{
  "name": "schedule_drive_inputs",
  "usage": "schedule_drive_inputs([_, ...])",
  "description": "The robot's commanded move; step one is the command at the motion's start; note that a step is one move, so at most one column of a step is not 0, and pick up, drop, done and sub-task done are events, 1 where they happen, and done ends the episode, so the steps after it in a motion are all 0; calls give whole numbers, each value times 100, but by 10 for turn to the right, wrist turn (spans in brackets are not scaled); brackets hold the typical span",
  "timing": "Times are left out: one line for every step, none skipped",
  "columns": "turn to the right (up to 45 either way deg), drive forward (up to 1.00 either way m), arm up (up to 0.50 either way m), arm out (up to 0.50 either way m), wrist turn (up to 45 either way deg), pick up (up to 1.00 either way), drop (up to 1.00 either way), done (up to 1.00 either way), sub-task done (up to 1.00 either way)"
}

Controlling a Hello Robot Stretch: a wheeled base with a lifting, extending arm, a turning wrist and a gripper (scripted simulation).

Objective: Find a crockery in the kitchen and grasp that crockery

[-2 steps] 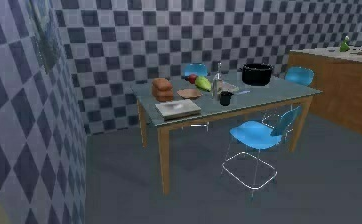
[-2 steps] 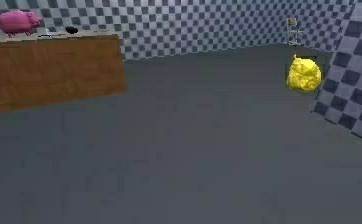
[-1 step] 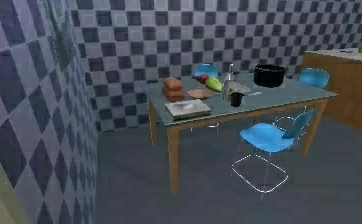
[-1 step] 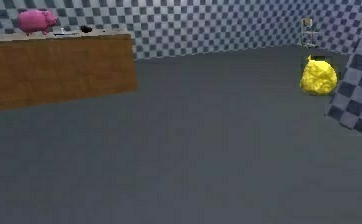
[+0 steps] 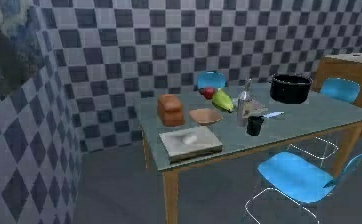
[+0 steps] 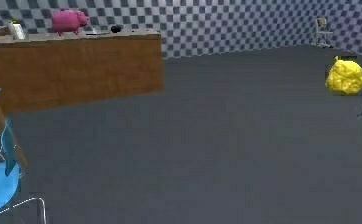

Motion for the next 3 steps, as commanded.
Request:
schedule_drive_inputs([-180,0,0,0,0,0,0,0,0])
schedule_drive_inputs([0,30,0,0,0,0,0,0,0])
schedule_drive_inputs([-450,0,0,0,0,0,0,0,0])
